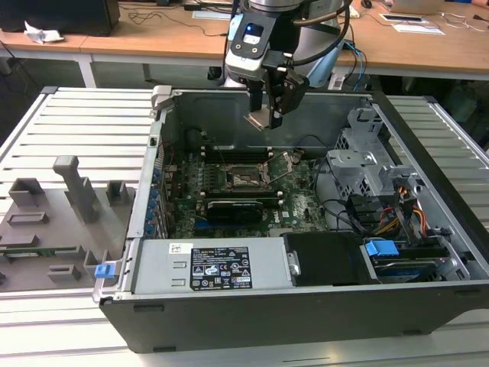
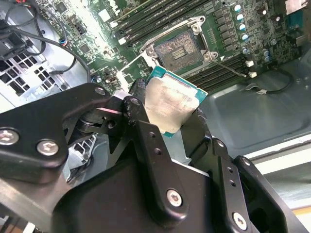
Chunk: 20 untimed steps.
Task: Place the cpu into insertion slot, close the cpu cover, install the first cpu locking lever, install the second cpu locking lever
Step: 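Place the cpu into insertion slot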
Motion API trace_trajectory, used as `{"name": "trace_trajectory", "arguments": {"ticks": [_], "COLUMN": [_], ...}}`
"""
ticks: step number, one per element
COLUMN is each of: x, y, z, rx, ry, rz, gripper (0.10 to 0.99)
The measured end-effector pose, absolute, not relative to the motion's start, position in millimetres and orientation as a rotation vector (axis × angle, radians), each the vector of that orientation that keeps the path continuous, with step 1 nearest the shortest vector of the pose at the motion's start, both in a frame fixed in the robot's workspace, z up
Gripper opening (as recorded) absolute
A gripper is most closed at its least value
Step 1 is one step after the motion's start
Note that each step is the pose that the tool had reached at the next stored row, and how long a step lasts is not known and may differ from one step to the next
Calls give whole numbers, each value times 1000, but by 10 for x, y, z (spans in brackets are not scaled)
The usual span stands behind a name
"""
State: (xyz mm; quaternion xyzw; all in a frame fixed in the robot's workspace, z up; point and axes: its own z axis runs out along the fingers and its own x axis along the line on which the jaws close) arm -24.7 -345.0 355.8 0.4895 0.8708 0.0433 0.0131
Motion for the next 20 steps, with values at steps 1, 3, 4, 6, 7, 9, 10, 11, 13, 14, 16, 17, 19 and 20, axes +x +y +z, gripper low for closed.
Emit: {"name": "trace_trajectory", "arguments": {"ticks": [1,3,4,6,7,9,10,11,13,14,16,17,19,20], "x": [-247,-247,-247,-246,-246,-246,-246,-246,-246,-246,-246,-246,-246,-245], "y": [-3450,-3450,-3449,-3436,-3437,-3435,-3435,-3435,-3435,-3435,-3435,-3435,-3435,-3435], "z": [3557,3555,3554,3552,3552,3551,3550,3549,3546,3544,3542,3540,3536,3532], "rx": [1531,1543,1552,1557,1567,1576,1579,1580,1593,1603,1626,1637,1650,1657], "ry": [2709,2702,2697,2692,2685,2678,2676,2675,2667,2661,2646,2639,2631,2626], "rz": [135,135,134,129,127,124,123,123,123,123,122,122,122,122], "gripper": [533,533,533,533,533,533,533,533,533,533,533,533,533,533]}}
